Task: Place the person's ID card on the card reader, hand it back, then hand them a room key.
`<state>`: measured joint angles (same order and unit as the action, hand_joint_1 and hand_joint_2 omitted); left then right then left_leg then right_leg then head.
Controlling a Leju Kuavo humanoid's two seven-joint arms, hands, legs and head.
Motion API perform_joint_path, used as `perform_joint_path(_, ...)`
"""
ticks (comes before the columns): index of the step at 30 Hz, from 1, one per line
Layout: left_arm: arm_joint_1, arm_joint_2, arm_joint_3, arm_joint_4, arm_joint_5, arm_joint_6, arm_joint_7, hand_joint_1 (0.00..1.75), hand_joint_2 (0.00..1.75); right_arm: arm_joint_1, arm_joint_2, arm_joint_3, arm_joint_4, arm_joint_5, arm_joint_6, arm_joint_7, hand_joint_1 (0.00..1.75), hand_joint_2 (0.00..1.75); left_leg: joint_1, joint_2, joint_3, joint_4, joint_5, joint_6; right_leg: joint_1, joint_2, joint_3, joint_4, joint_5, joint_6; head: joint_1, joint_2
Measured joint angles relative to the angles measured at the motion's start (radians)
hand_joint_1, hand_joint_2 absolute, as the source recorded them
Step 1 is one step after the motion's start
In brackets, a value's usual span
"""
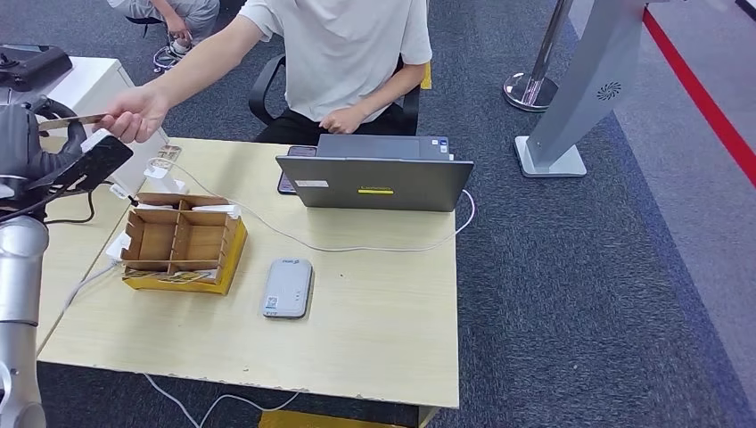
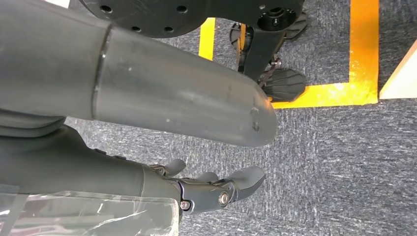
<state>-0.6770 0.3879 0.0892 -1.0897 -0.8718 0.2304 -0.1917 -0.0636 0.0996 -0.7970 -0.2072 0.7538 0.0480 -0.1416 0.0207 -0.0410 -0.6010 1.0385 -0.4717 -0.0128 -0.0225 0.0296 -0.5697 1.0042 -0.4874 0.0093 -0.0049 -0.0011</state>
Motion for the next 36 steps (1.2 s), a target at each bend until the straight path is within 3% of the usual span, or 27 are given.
perform_joint_path(9,-0.090,0.047,-0.173,0.070,-0.210,0.073,0.080,1.75,1.75,0.000,0.000,-0.013,0.004,0.015,-0.004,0.010,0.00,0.00,0.000,0.000,0.000,0.000,0.000,0.000,0.000,0.000,0.000,0.000,0.000,0.000,0.000,0.000)
perform_joint_path(14,-0.077,0.050,-0.243,0.046,-0.278,0.091,0.137,1.75,1.75,0.001,0.000,-0.029,0.006,0.023,-0.007,0.024,0.00,0.00,0.000,0.000,0.000,0.000,0.000,0.000,0.000,0.000,0.000,0.000,0.000,0.000,-0.001,0.000)
perform_joint_path(25,0.147,0.028,-0.285,-0.250,-0.288,0.099,0.155,1.75,1.75,0.003,0.000,-0.070,0.006,0.025,-0.015,0.025,0.00,0.00,0.000,0.000,0.000,0.000,0.000,0.000,0.000,0.001,0.000,0.000,0.000,0.000,-0.001,0.000)
perform_joint_path(31,0.340,0.008,-0.353,-0.473,-0.342,-0.005,0.190,1.75,1.75,0.009,0.000,-0.099,0.006,0.010,-0.029,0.016,0.00,0.00,-0.001,0.001,0.000,0.000,-0.001,0.000,-0.001,0.001,0.000,0.000,-0.001,0.001,-0.001,0.000)
perform_joint_path(36,0.402,-0.013,-0.425,-0.512,-0.371,-0.044,0.216,1.75,1.75,0.012,0.000,-0.111,0.006,0.021,-0.030,0.012,0.00,0.00,-0.001,0.000,0.000,0.000,-0.001,0.000,-0.001,0.000,0.000,-0.001,-0.001,0.001,0.000,0.000)
